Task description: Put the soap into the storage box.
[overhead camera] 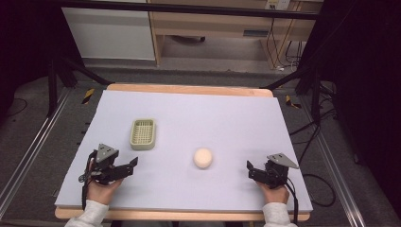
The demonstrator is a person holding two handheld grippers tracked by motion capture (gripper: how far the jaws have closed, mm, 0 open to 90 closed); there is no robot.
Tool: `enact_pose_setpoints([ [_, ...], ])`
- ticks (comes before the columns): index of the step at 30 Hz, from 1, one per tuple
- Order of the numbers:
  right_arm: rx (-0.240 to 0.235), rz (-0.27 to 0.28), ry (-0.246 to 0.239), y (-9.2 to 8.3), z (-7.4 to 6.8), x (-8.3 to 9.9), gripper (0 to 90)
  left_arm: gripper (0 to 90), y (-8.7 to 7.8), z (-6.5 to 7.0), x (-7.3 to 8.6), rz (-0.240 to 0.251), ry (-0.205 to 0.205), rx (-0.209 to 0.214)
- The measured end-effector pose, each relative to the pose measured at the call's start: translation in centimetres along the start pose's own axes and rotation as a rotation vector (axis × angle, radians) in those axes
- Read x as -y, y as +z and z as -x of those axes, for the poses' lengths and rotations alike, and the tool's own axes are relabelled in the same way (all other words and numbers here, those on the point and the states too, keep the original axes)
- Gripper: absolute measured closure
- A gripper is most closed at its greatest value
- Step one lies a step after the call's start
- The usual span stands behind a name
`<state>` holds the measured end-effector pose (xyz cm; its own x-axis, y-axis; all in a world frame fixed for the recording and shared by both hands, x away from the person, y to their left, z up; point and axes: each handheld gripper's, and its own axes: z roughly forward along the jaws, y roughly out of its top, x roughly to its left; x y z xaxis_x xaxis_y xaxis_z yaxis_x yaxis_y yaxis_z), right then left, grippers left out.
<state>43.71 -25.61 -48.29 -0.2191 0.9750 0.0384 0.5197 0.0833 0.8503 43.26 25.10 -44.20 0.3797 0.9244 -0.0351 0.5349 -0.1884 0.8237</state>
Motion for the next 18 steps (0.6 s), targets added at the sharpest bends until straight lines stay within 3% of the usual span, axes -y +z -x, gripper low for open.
enact_pose_setpoints([
  [18, -0.004, -0.007, 0.006, 0.1, -0.1, 0.1, 6.6, 21.3, 0.6, 1.6, -0.5, -0.002, 0.037, 0.018],
])
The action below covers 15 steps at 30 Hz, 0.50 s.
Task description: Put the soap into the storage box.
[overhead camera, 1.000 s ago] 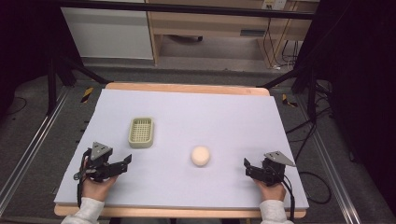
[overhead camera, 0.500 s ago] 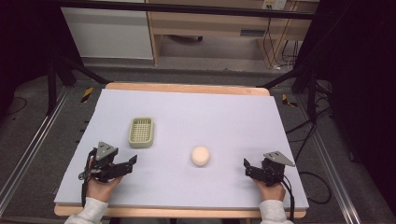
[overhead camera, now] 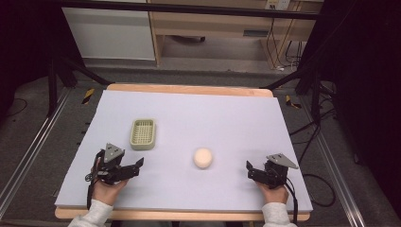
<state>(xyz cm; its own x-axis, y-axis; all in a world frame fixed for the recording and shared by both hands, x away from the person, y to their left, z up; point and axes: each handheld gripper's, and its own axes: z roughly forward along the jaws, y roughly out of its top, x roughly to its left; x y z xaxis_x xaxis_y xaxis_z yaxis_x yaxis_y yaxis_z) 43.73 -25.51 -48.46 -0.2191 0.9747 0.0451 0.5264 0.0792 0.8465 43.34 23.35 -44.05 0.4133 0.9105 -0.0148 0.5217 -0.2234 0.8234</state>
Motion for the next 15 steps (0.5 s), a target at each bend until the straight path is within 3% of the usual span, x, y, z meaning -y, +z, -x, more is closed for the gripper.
enact_pose_setpoints([
  [15, 0.002, -0.001, 0.003, 0.0, 0.0, 0.0, 6.8, 21.3, 0.3, 1.5, -0.8, 0.000, 0.036, 0.032],
])
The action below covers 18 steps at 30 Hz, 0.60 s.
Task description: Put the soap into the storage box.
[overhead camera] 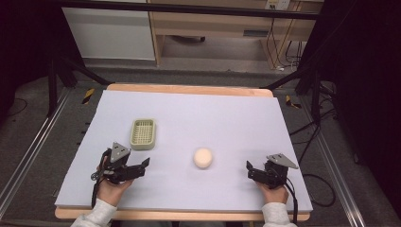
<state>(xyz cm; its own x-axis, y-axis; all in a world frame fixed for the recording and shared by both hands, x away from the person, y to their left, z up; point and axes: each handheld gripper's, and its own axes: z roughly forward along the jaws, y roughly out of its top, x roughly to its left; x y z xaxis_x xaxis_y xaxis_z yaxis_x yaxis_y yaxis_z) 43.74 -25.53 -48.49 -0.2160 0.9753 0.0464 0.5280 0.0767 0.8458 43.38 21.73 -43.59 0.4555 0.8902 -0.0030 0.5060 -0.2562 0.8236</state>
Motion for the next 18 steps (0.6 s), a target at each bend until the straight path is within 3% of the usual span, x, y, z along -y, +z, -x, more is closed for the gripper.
enact_pose_setpoints([
  [18, 0.007, -0.002, 0.003, 0.0, 0.0, 0.0, 6.8, 21.0, 0.9, 1.8, -1.1, -0.003, 0.039, 0.028],
])
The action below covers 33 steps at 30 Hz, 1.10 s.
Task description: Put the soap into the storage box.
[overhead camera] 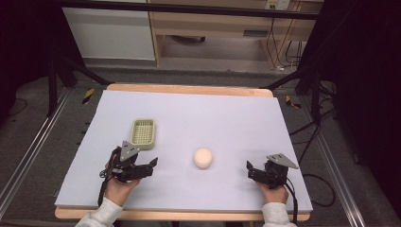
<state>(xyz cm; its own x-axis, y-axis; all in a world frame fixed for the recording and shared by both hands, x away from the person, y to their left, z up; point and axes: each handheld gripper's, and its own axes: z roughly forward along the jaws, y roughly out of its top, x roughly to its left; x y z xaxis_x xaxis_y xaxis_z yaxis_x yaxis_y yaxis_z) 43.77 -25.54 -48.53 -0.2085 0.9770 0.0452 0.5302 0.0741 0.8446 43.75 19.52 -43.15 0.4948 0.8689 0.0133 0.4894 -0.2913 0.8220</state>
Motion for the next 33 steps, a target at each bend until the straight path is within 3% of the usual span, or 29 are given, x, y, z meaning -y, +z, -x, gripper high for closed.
enact_pose_setpoints([
  [18, 0.002, 0.002, -0.002, 0.0, 0.0, 0.0, 7.2, 21.4, 1.0, 1.7, -1.9, 0.009, 0.017, 0.039],
  [33, 0.001, 0.001, 0.003, 0.0, 0.1, 0.0, 7.9, 21.8, 2.2, 3.9, -3.7, 0.023, 0.038, 0.069],
])
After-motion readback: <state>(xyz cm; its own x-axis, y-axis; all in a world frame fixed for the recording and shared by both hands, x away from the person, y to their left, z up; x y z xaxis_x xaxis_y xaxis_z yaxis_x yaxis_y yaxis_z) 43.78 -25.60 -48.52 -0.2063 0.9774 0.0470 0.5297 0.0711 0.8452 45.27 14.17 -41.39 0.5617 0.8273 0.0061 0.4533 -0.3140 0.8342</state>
